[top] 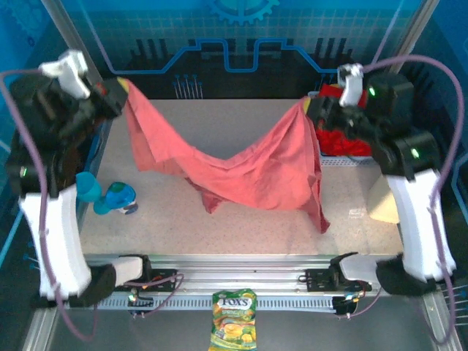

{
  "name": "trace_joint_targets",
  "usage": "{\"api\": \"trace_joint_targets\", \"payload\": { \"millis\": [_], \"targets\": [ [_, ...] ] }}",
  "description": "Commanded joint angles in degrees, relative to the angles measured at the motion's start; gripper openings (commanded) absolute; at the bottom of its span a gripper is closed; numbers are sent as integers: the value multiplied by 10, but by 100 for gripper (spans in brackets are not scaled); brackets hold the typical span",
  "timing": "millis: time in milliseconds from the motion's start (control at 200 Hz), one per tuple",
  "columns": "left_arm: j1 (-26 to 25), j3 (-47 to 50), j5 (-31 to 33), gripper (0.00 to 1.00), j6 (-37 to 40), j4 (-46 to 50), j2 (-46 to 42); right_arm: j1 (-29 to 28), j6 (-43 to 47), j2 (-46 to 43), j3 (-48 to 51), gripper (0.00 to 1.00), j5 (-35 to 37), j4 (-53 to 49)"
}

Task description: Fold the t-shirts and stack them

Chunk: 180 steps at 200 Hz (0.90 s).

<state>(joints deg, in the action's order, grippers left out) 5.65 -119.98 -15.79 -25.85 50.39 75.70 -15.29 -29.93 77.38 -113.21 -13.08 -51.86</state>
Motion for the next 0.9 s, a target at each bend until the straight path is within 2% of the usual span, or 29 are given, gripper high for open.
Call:
{"api": "trace_joint_targets", "payload": {
  "millis": [0,105,175,220,265,340,435,500,580,630,705,745,795,850,895],
  "targets": [
    [29,-94,-20,0,-54,-83,141,36,2,137,-107,0,-30,88],
    [72,-270,-95,0,-171,-122,299,43,0,295,-318,0,-47,135],
    [90,-384,-91,0,-236,-168,390,44,-4,384,-463,0,-39,190],
    [101,-412,-98,0,-310,-260,431,46,-11,416,-517,0,-29,249],
    [106,-413,-101,0,-375,-359,456,46,-1,424,-524,0,-14,319],
    [105,-410,-87,0,-450,-502,487,44,18,387,-452,0,20,455],
    [104,-430,-65,0,-448,-573,493,46,36,324,-353,0,66,569],
    [104,-424,-65,0,-441,-612,479,52,44,297,-338,0,86,569],
    [103,-403,-99,0,-422,-691,450,60,54,264,-318,0,67,552],
    [95,-368,-124,0,-407,-741,424,64,57,231,-265,0,62,557],
    [75,-325,-171,0,-346,-722,380,68,59,165,-150,0,80,555],
    [63,-275,-203,0,-317,-721,345,69,62,130,-85,0,71,550],
    [47,-155,-214,0,-276,-733,277,67,66,89,-2,0,75,536],
    [26,10,-186,0,-180,-728,177,69,51,42,94,0,86,512],
    [6,122,-144,0,-91,-680,99,70,35,6,173,0,85,493]
  ]
}}
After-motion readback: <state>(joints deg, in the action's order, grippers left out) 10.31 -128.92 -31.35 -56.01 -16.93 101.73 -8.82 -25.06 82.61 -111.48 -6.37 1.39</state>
